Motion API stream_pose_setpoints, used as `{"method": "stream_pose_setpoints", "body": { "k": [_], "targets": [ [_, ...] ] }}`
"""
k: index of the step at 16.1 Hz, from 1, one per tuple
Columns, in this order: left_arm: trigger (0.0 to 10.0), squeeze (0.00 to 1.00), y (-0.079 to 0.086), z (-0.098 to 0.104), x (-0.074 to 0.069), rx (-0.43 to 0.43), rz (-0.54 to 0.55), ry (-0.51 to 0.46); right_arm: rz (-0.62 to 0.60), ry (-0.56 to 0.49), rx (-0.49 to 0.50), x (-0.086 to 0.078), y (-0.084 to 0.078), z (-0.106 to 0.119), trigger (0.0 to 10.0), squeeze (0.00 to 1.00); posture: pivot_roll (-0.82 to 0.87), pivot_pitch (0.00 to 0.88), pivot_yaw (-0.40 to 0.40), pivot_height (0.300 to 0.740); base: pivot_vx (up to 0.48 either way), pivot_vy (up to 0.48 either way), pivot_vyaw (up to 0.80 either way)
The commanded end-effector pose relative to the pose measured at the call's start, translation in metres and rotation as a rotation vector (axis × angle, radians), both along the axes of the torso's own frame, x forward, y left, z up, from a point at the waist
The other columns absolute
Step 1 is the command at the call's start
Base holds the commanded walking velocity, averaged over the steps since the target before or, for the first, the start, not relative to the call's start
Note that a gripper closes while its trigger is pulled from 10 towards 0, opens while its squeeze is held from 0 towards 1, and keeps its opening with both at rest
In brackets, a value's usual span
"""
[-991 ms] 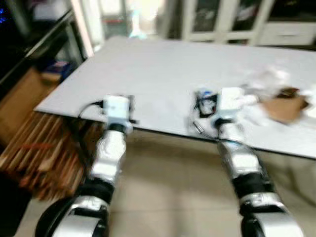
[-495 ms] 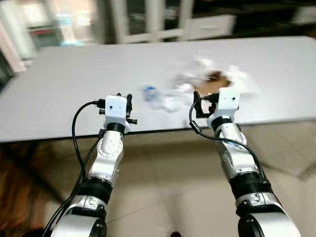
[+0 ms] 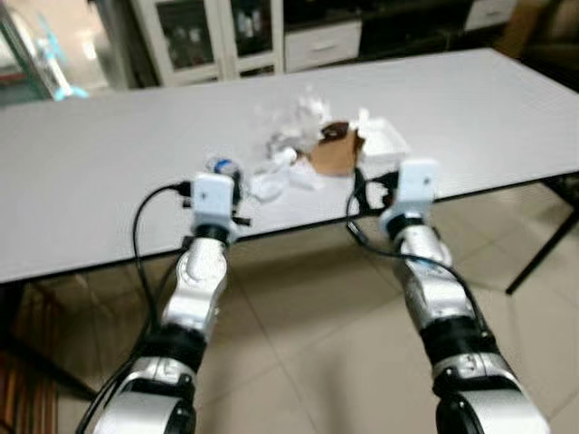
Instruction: Picking trash to rubbish bin
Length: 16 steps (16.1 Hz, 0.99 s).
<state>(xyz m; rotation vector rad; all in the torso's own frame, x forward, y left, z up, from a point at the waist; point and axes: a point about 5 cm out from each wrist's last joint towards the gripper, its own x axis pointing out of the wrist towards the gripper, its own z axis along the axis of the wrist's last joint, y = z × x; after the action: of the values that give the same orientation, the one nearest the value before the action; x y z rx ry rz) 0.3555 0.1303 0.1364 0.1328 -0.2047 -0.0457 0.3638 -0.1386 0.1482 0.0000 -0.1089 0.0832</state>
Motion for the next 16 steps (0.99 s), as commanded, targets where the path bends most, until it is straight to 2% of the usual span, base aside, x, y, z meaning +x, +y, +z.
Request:
{"method": "stream_pose_setpoints", "body": {
  "k": [1,7,10,12,16],
  "targets": [
    [10.0,0.00,0.0040,0.0008,0.0010,0.009,0.019,0.003,0.007,0.009,-0.002,0.0000,0.0028,-0.0009,10.0,0.00,-0.05,0.015,0.041,0.740,0.000,-0.277,0.00],
    [10.0,0.00,0.0052,0.0001,0.0013,0.012,0.027,0.008,0.022,0.004,-0.021,-0.0016,0.0038,-0.0016,10.0,0.00,-0.05,0.015,0.043,0.740,0.000,-0.363,0.00],
    [10.0,0.00,0.0054,0.0003,0.0014,0.010,0.029,0.007,0.036,0.003,-0.019,-0.0023,0.0062,-0.0015,10.0,0.00,-0.05,0.014,0.043,0.740,0.000,-0.359,0.72],
    [10.0,0.00,0.0067,0.0002,0.0016,0.004,0.035,0.009,0.036,0.010,-0.004,-0.0024,0.0069,-0.0027,10.0,0.00,-0.05,0.012,0.044,0.740,0.000,-0.306,0.00],
    [10.0,0.00,0.0077,-0.0005,0.0018,0.000,0.041,0.013,0.042,0.009,-0.010,-0.0029,0.0069,-0.0030,10.0,0.00,-0.05,0.007,0.044,0.740,0.000,-0.134,0.00]
  ]
}}
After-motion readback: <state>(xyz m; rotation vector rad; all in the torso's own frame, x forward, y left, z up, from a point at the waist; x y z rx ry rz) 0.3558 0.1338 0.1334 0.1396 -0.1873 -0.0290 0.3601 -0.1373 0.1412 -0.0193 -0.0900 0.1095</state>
